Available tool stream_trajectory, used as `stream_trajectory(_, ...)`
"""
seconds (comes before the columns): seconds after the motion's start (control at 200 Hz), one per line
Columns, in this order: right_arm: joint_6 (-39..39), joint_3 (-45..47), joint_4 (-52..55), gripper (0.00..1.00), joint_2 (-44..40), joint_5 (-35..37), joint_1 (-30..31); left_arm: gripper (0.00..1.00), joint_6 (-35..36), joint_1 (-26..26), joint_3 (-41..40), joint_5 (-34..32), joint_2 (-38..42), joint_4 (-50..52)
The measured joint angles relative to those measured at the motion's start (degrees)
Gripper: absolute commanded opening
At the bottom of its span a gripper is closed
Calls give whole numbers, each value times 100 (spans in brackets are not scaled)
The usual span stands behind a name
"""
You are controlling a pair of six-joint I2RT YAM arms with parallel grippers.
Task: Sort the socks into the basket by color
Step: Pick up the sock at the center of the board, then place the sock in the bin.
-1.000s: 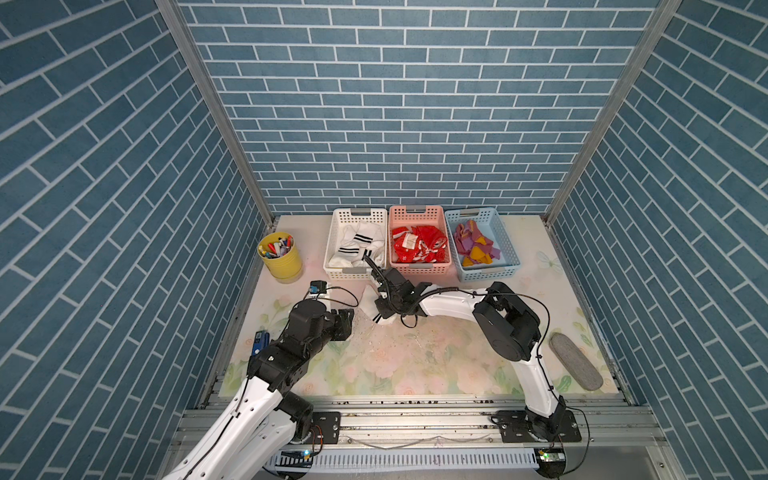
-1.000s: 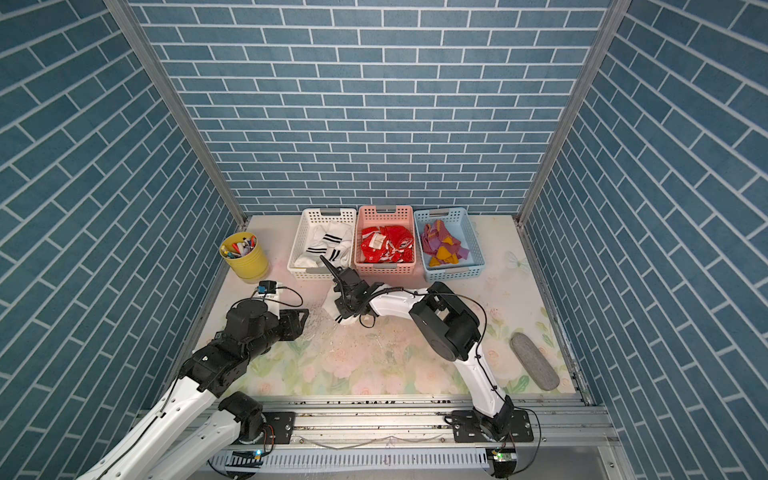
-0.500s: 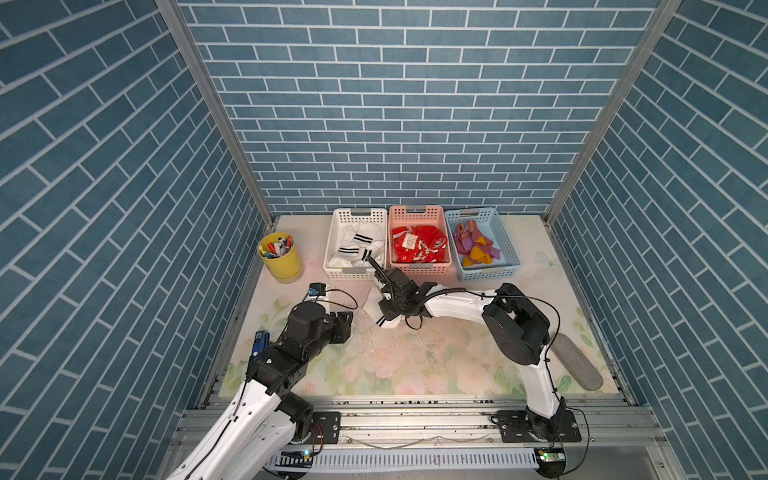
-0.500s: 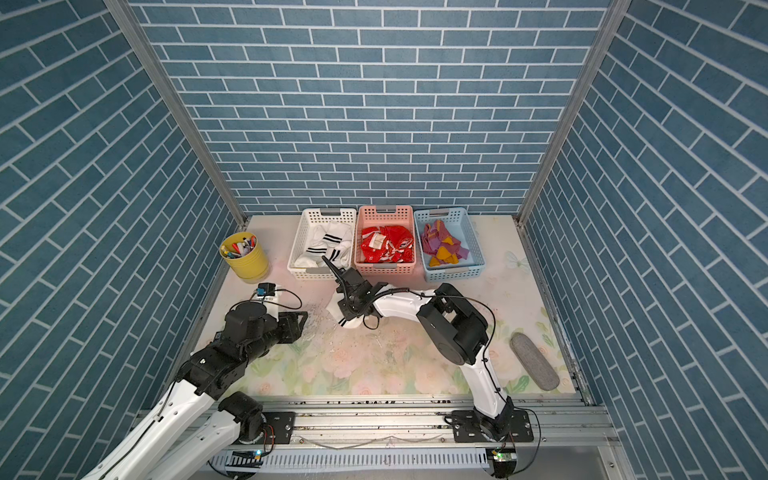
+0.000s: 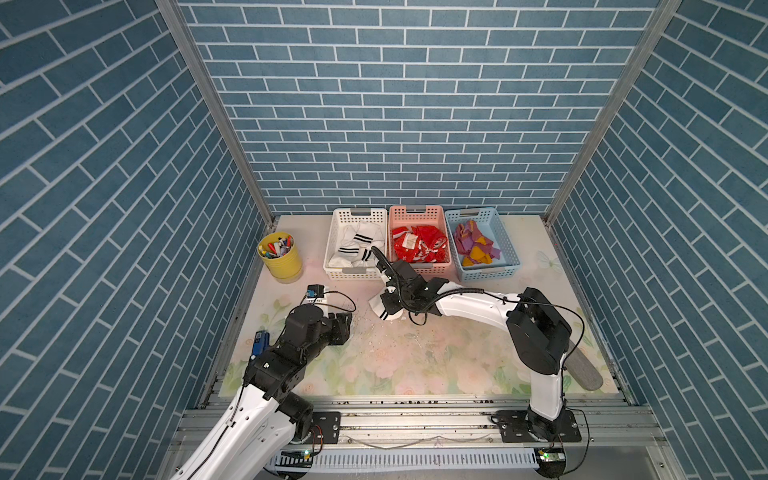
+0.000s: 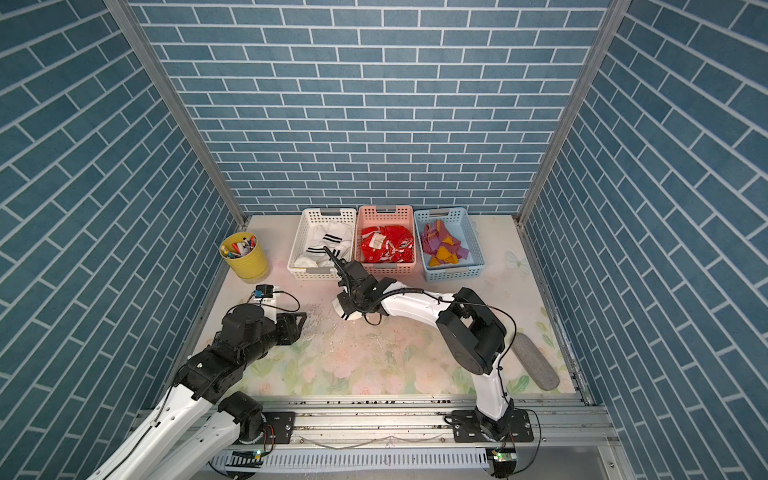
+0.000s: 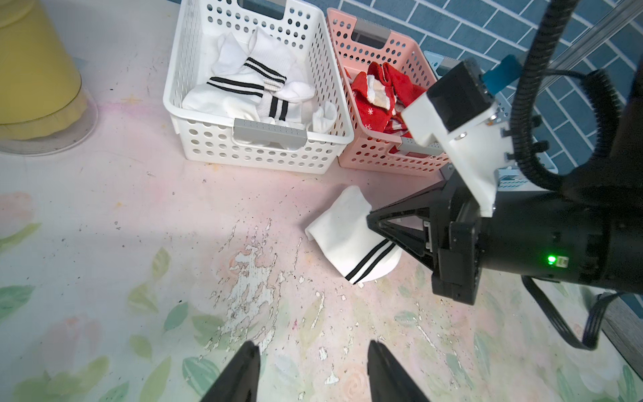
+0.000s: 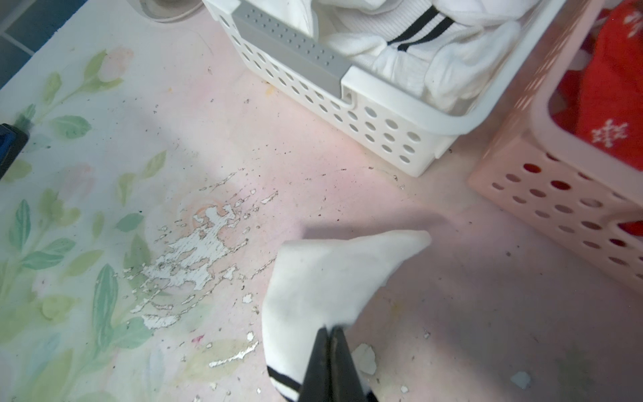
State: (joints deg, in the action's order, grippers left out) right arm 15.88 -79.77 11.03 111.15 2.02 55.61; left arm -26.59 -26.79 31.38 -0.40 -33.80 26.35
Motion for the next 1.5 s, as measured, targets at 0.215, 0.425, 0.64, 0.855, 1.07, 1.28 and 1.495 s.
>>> stream_trajectory(0.215, -149, 22, 98, 0, -588, 72, 0, 56, -2, 0, -7, 2, 37, -2)
stream_trajectory(0.425, -400, -323, 173, 0, -1045, 240, 0, 56, -9, -9, -15, 22, 50, 2)
stream_trajectory(0.64, -743, -1307, 428, 0, -898, 413, 0, 56, -17, -11, -13, 70, 205, 92)
stream_trajectory(0.855, -1036, -2988, 739, 0, 11, 461, -96, 57, -85, -26, 85, 197, 496, 306)
stream_trajectory(1.07, -1150, -4962, 1266, 0, 1285, 354, -398, 58, -68, -35, 358, 195, 863, 516)
stream_trajectory(1.28, -1141, -6780, 1617, 0, 2544, 201, -756, 58, -52, -39, 833, 149, 925, 684)
stream_trajectory(1.495, -1010, -7235, 1552, 0, 3161, -46, -1049, 59, -11, -42, 1113, -59, 1045, 887)
